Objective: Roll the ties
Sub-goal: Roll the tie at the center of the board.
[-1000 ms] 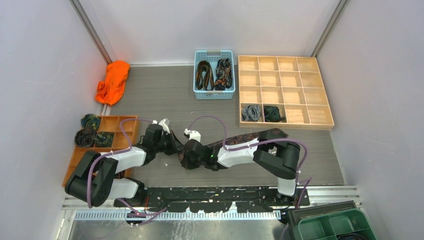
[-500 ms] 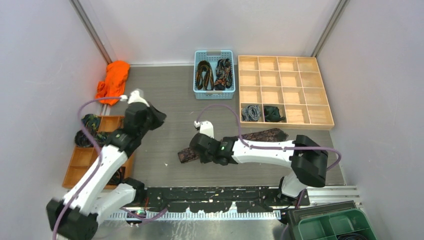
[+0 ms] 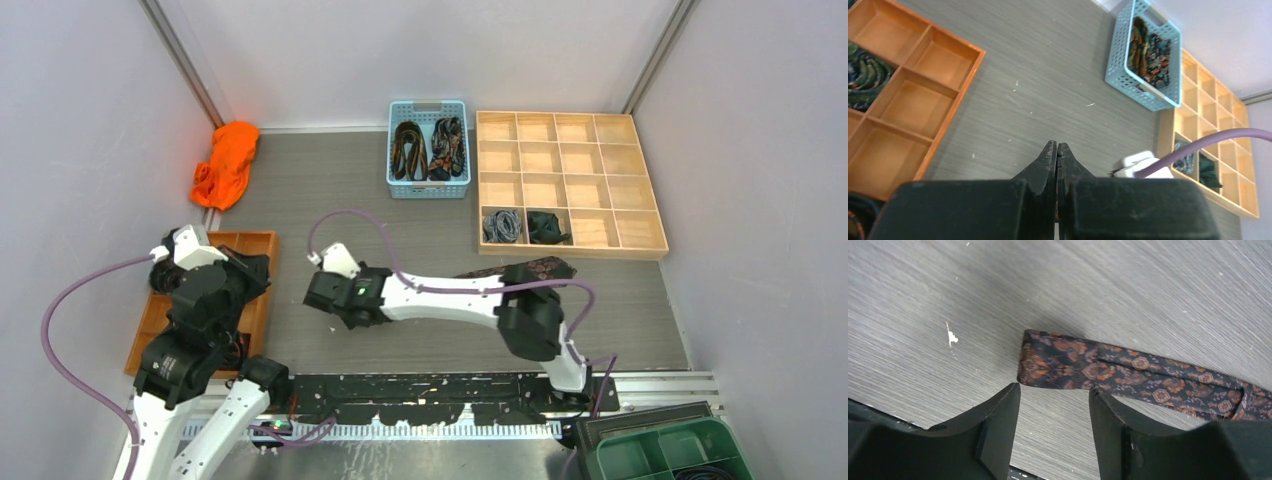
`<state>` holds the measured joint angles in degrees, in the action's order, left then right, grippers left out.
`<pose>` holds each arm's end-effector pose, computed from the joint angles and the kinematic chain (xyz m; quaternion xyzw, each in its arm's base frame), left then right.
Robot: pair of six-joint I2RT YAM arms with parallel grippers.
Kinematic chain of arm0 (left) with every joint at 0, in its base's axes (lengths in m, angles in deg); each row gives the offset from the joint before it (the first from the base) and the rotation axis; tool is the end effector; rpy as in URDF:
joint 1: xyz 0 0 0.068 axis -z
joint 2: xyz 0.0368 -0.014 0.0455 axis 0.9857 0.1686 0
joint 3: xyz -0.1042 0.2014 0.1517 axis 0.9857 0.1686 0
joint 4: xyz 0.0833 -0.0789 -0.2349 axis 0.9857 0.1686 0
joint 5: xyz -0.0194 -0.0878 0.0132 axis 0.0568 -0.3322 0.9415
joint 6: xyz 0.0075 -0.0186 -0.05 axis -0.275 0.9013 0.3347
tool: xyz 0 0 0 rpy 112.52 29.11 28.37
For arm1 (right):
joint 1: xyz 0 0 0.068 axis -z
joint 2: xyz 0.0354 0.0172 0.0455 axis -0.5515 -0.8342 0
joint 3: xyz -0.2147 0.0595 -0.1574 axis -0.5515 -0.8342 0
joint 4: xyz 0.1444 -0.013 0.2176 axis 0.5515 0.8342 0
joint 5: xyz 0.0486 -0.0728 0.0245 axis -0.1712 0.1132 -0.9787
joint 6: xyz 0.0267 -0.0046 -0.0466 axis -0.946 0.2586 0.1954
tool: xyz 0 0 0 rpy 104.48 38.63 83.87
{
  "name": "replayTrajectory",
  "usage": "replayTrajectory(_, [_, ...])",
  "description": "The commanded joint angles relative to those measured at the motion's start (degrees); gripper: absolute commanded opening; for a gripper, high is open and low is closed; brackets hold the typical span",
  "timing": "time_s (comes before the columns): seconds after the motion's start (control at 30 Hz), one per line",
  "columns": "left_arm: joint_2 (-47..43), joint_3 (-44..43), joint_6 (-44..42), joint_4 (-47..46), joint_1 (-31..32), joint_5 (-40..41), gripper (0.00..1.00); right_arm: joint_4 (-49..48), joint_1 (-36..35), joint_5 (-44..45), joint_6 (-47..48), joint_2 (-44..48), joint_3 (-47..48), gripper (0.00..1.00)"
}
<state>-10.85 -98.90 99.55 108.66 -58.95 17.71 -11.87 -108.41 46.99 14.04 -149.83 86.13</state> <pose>0.0706 -0.0117 0.3537 -0.2714 0.7559 -0.1578 0.5744 0.1265 0.4033 0.2440 -0.2856 0.8998 0.0333 0.3280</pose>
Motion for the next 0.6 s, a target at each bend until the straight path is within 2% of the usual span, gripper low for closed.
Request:
replayTrajectory(0.0, [-1.0,-1.1,-0.5,4.8,-0.1,3.0,0.0,6.8,-2.2,3.8,5.7,-6.3,8.3,0.6])
replayTrajectory(0.2, [-1.3,-1.3,-1.0,5.8,-0.1,3.5,0.0,4.8,-2.2,3.6,7.0,-10.3,9.1,0.68])
replayTrajectory(0.57, [-1.6,-0.5,-1.4,5.8,-0.1,3.7,0.0,4.7,-2.7,5.0,6.4,-12.8,9.3,0.68])
